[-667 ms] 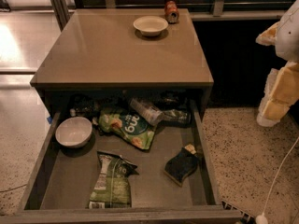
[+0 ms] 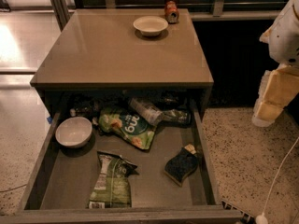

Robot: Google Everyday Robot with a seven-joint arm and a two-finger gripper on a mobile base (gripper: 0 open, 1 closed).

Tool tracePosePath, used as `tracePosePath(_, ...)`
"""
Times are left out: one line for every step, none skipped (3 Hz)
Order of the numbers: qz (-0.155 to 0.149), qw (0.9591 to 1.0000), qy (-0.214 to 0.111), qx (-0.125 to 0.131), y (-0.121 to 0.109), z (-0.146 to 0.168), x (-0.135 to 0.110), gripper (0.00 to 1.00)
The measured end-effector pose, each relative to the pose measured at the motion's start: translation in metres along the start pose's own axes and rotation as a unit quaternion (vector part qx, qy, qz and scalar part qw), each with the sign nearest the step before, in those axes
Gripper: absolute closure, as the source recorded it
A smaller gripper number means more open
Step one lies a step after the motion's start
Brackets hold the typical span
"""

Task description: Pick green jalapeno chip bag from top drawer and place on counter

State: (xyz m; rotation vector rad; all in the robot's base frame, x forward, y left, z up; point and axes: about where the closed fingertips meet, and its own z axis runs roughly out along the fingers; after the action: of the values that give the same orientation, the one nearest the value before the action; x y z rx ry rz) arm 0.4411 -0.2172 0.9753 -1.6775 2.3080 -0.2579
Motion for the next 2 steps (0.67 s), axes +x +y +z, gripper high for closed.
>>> tracePosePath(0.023,0.9963,0.063,0.054,-0.001,-0.002,-0.005,0.00)
tracePosePath(0.048,0.9875,0.112,0.100,-0.007,-0.012,-0.002,0.00)
